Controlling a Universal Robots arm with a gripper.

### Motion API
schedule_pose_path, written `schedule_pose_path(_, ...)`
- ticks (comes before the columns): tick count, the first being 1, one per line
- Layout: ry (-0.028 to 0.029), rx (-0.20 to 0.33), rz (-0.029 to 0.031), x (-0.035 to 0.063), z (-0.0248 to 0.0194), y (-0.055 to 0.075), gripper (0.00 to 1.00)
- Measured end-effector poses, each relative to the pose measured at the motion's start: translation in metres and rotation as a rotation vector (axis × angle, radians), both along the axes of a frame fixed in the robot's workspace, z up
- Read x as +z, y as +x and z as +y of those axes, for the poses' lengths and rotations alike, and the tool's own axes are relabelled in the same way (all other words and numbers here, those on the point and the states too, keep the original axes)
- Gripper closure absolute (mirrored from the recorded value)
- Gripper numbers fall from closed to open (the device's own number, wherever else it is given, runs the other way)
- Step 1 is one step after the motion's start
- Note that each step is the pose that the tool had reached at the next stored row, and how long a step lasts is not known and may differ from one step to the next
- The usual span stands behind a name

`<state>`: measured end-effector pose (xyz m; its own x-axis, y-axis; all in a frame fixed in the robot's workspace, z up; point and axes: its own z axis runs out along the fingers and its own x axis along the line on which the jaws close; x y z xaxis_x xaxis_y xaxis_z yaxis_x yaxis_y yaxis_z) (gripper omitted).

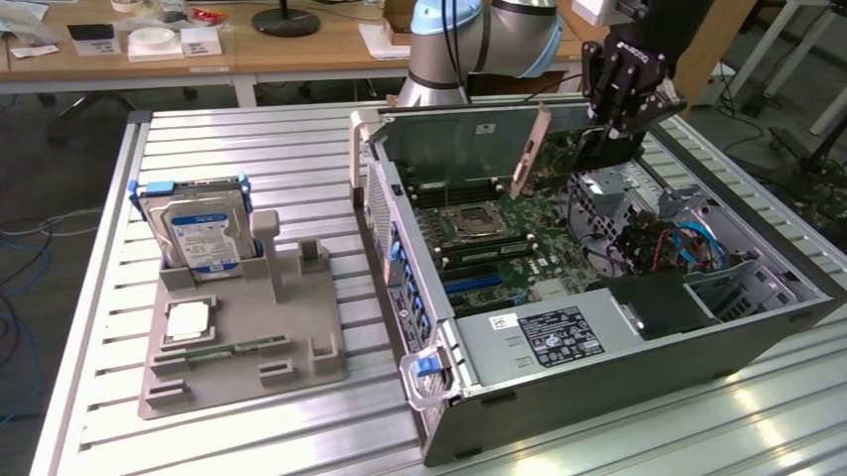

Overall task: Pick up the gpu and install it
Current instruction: 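Insert the gpu into the slot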

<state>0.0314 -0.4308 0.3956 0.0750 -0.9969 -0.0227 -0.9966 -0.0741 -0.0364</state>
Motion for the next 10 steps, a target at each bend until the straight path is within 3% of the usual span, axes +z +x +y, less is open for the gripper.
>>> schedule_pose_path(10, 0.0003, 0.000, -0.0001, -0.0028, 0.0000, -0.0004, 0.73)
